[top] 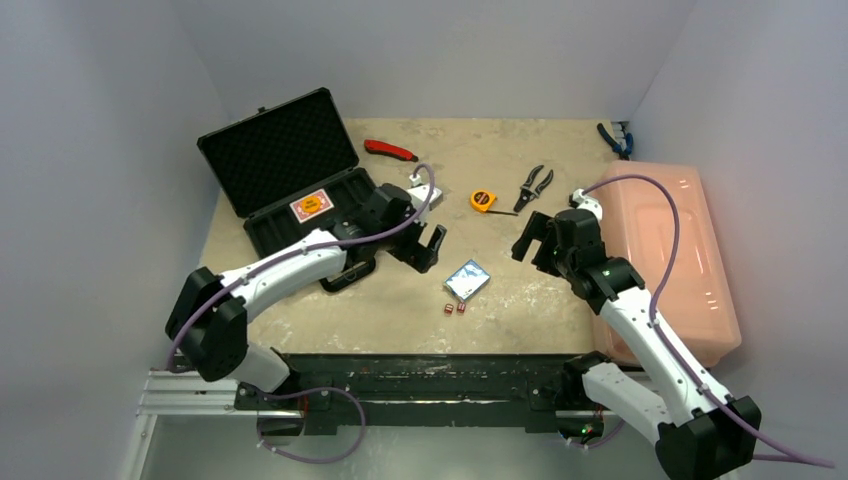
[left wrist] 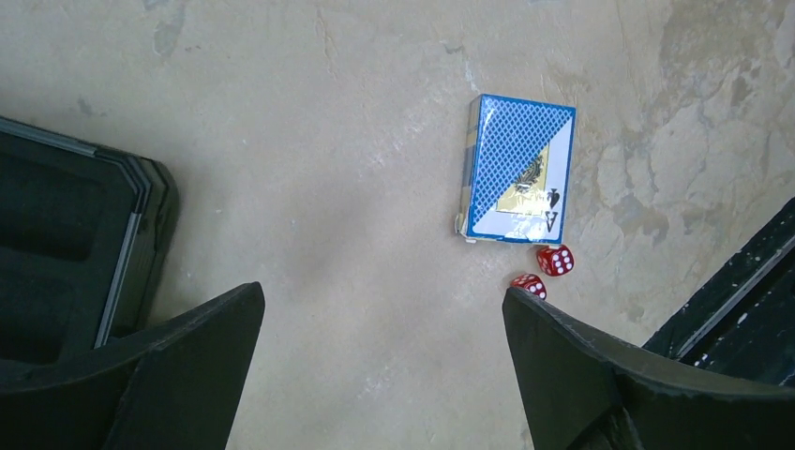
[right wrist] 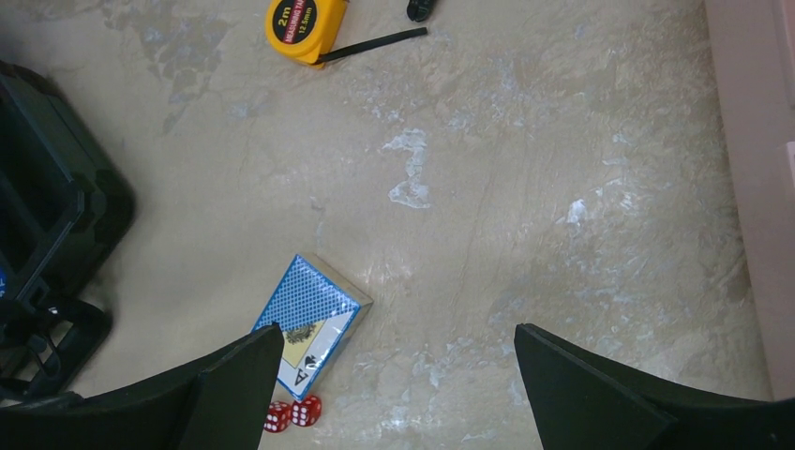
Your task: Pack up texas hold em set
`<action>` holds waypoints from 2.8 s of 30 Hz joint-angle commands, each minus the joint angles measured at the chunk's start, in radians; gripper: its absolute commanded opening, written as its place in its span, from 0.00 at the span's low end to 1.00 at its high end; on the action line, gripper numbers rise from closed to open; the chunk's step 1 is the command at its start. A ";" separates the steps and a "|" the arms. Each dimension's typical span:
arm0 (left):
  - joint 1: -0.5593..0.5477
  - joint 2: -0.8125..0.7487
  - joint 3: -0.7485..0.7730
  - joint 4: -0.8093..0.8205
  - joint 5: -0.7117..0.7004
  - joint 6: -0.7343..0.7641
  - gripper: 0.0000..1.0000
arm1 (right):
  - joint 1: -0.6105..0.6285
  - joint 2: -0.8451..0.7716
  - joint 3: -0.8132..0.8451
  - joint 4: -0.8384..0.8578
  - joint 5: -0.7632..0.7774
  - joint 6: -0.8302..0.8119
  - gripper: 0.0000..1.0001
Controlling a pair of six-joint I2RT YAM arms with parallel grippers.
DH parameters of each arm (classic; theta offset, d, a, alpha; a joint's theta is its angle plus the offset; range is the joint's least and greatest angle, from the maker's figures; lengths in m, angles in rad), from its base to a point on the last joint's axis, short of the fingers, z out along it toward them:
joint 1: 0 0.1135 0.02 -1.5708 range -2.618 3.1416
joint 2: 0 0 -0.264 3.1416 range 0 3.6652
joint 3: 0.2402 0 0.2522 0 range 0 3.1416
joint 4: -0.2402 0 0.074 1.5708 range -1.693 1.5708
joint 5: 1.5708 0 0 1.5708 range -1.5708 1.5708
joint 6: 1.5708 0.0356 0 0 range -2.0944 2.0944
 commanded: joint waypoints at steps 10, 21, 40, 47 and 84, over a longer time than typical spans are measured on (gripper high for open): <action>-0.148 0.224 0.198 -0.044 -0.049 0.116 0.98 | 0.004 -0.041 0.010 -0.018 0.103 0.044 0.99; -0.203 0.402 0.334 -0.082 -0.073 0.127 1.00 | 0.003 -0.071 0.019 -0.052 0.210 0.098 0.99; -0.248 0.540 0.430 -0.107 -0.081 0.130 0.99 | 0.004 -0.060 0.015 -0.047 0.186 0.093 0.99; -0.257 0.578 0.449 -0.116 -0.072 0.132 0.97 | 0.003 -0.059 0.014 -0.046 0.187 0.093 0.99; -0.294 0.652 0.508 -0.168 -0.170 0.108 0.56 | 0.004 -0.063 0.011 -0.041 0.173 0.086 0.99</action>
